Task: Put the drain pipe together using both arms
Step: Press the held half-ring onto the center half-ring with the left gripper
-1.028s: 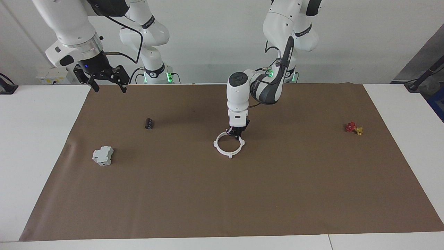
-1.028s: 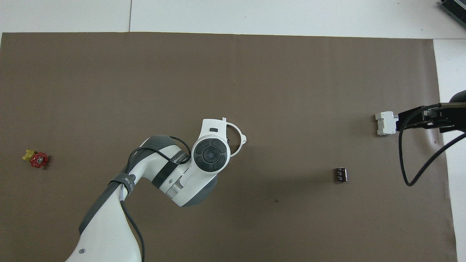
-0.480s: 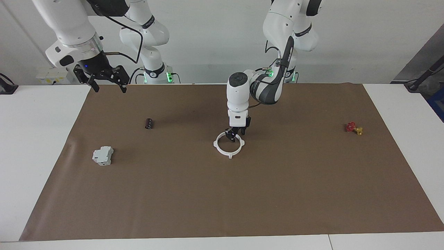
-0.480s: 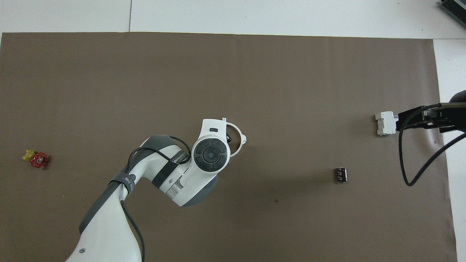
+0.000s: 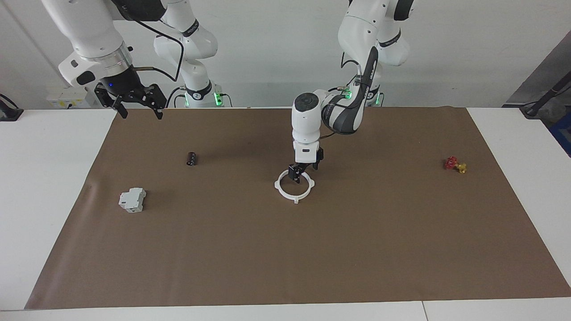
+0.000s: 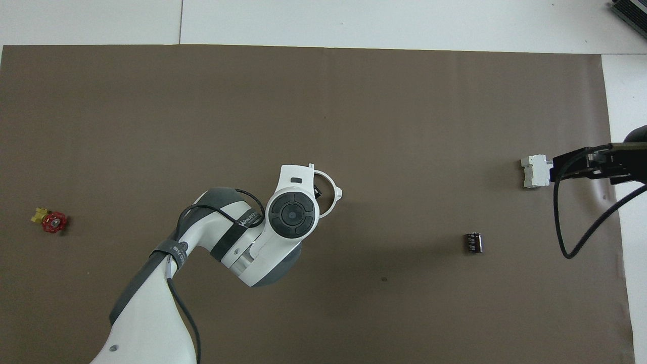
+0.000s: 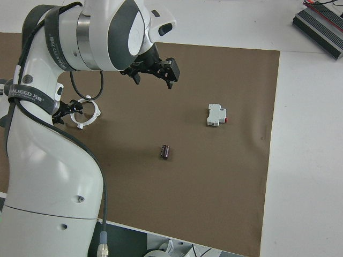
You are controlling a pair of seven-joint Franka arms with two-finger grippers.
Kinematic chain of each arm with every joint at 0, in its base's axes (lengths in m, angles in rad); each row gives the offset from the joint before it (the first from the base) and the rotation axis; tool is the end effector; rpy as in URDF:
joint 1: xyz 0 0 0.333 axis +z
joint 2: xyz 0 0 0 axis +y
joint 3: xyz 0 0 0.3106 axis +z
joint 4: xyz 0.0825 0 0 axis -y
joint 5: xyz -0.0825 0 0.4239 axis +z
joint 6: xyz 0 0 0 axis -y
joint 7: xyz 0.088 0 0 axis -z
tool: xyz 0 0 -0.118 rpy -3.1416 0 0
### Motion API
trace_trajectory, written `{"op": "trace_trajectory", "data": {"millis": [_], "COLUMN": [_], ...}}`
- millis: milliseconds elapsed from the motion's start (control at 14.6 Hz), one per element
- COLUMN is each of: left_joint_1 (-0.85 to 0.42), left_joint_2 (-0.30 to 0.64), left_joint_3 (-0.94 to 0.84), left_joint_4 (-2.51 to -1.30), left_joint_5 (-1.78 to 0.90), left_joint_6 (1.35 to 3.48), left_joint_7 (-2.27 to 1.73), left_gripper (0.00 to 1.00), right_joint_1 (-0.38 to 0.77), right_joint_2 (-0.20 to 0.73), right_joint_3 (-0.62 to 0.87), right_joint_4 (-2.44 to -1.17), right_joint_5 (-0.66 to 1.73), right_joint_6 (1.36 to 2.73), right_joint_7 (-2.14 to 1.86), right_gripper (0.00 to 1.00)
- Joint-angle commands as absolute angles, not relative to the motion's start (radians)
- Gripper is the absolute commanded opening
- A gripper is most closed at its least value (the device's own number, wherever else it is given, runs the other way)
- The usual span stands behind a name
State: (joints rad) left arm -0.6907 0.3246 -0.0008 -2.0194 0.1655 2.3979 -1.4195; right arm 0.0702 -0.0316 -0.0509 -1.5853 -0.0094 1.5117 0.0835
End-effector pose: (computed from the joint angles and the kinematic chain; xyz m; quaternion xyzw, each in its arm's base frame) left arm 0.4889 -0.4015 0.2511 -0.9521 -0.2993 -0.0632 0.0049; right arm 0.5780 0.0096 0.6142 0.9993 -0.0322 -0.0208 0.0050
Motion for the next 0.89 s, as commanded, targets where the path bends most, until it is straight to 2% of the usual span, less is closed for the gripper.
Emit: {"op": "trace_trajectory", "data": {"millis": [0, 411, 822], "left_joint_1": [-0.701, -0.698, -0.629], "left_joint_2": [0.339, 0.318, 0.167], "left_joint_3": [0.014, 0.015, 0.015], "left_joint_4": [-2.003, -1.99, -1.985], "left_joint_5": [0.19, 0.192, 0.19], "left_joint_6": [2.392, 2.333, 2.168], "left_joint_7": [-1.433, -1.428, -1.268], "left_gripper": [1.0, 1.0, 1.0], "right_joint_1": [0.057, 0.057, 0.057], "right_joint_2": [-0.044, -0.044, -0.044], "right_joint_3": [-0.046, -0.046, -0.046], "right_joint_4": [-1.594, -1.594, -1.594], "right_joint_5": [0.002, 0.002, 0.002], "right_joint_6": [1.519, 1.519, 1.519], "right_joint_7": [0.06, 0.06, 0.06], "right_gripper": [1.0, 1.0, 1.0]}}
